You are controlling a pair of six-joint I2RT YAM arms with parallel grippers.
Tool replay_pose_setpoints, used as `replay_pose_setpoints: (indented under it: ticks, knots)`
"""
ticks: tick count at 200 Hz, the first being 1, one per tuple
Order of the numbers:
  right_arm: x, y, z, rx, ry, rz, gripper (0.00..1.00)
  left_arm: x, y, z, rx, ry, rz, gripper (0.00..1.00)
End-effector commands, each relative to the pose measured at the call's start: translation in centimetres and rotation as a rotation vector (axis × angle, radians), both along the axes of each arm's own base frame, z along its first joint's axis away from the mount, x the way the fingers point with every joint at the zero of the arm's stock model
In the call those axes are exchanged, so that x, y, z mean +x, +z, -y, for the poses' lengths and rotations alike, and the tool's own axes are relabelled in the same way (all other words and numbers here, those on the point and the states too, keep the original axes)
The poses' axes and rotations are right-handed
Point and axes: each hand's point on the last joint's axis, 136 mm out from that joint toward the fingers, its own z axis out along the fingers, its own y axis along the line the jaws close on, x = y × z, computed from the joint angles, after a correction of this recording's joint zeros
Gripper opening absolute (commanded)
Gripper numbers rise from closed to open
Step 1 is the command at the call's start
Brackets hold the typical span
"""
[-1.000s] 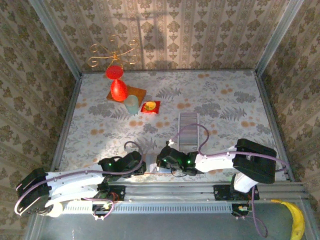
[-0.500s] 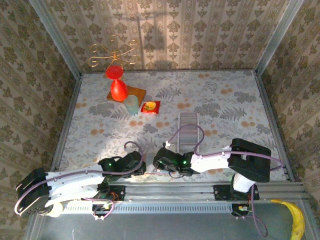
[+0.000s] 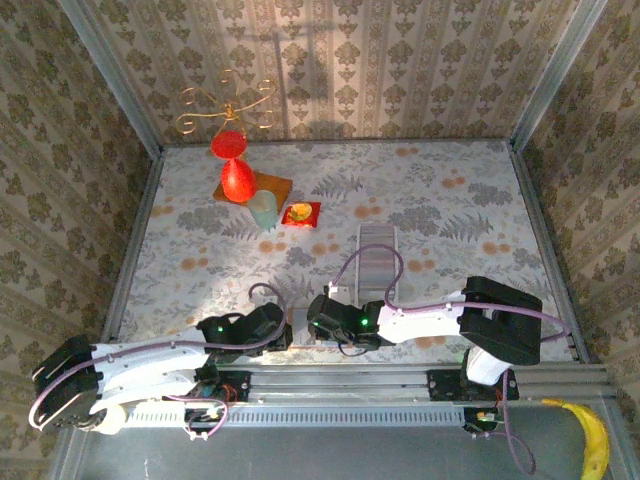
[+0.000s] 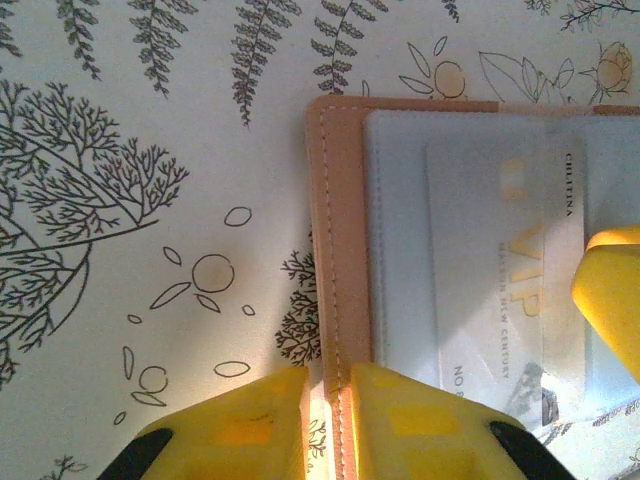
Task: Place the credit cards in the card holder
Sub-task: Insert the credit card into the card slot.
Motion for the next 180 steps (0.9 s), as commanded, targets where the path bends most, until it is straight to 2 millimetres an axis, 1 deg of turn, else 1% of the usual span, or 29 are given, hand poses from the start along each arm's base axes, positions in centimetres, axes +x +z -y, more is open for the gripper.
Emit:
replay_pose_setpoints:
  ticks: [1, 47, 97, 110, 121, 162, 180]
  knots:
    - [0.3, 0.4, 0.1, -0.025, -0.001, 0.026, 0.25, -0.4, -0.5, -0.4, 0.006, 0.007, -0.017, 0.18]
    - [0.1, 0.1, -1.9, 0.004, 0.029, 0.002, 0.22, -0.4, -0.3, -0.3, 0.002, 0.005, -0.016, 0.17]
    - [0.1, 1.3, -3.5, 0.061, 0.049, 0.009, 0.22, -0.4, -0.3, -0.4, 0.002, 0.009, -0.015, 0.17]
    - [0.1, 1.5, -3.1, 0.049, 0.045, 0.016, 0.23, -0.4, -0.3, -0.4, 0.002, 0.012, -0.013, 0.17]
    - [0.2, 1.7, -2.4, 0.032, 0.035, 0.026, 0.23, -0.4, -0.3, -0.5, 0.005, 0.013, -0.013, 0.17]
    - [-0.5, 1.9, 1.5, -0.062, -0.001, 0.045, 0.32, -0.4, -0.2, -0.9, 0.002, 0.022, -0.006, 0.18]
    - [-1.1, 1.7, 3.1, -0.104, -0.012, 0.046, 0.34, -0.3, 0.1, -1.0, -0.009, 0.028, 0.005, 0.18]
